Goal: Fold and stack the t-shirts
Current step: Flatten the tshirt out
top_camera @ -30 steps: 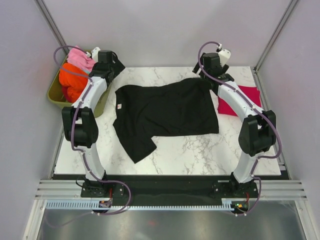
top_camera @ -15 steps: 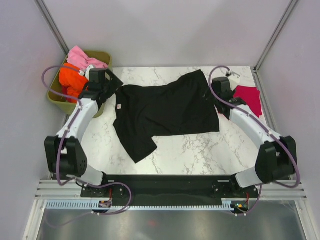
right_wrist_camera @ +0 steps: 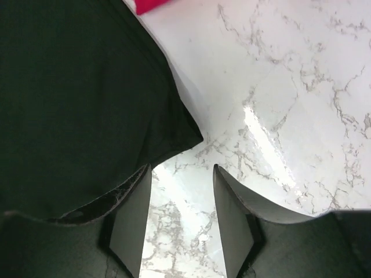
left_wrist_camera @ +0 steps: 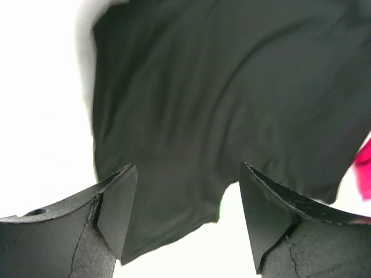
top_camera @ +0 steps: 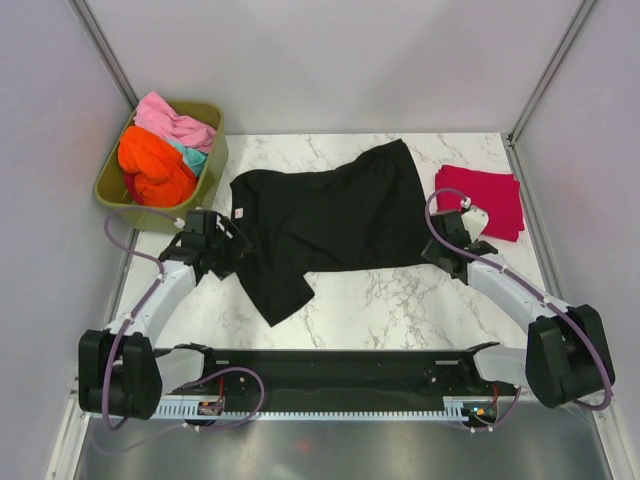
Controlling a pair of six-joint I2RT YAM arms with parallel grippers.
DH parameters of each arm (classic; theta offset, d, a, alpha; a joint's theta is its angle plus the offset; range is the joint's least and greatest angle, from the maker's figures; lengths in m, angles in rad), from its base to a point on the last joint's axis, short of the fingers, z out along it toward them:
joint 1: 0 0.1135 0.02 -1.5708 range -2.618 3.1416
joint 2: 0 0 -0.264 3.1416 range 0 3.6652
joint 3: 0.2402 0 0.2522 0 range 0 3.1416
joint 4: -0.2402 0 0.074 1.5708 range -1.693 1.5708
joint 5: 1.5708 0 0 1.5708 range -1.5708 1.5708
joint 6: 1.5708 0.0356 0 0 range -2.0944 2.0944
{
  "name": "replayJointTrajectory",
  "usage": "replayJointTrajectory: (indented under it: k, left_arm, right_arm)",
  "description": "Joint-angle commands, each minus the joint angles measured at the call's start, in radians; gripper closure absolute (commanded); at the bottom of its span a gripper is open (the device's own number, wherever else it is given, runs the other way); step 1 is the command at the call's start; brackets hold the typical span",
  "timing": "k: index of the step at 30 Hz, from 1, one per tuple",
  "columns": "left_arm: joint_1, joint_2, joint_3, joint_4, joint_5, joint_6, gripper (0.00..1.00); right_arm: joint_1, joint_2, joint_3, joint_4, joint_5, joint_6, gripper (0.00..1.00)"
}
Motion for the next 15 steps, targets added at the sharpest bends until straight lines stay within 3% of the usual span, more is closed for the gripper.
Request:
replayJointTrajectory:
  k: [1, 8, 12, 15]
  left_arm:
    - [-0.021, -0.097, -0.078, -0.029, 0.037, -0.039, 0.21]
    - [-0.020, -0.185, -0.141, -0.054, -0.012, -0.041, 0.00]
    - [-0.020, -0.180, -0.135, -0.074, -0.095, -0.019, 0.03]
    - [-0.020, -0.162, -0.149, -0.078, -0.027, -0.036, 0.07]
  right_arm:
    - [-0.001, 0.034, -0.030, 0.047, 0.020, 0.029, 0.46]
    - [-0.015, 0.141, -0.039, 0.137, 0.022, 0.032, 0.54]
    - [-0.021, 0.178, -0.025, 0.165, 0.011, 0.038, 0.55]
    - [-0.022, 0.184, -0.028, 0.185, 0.030, 0.050, 0.55]
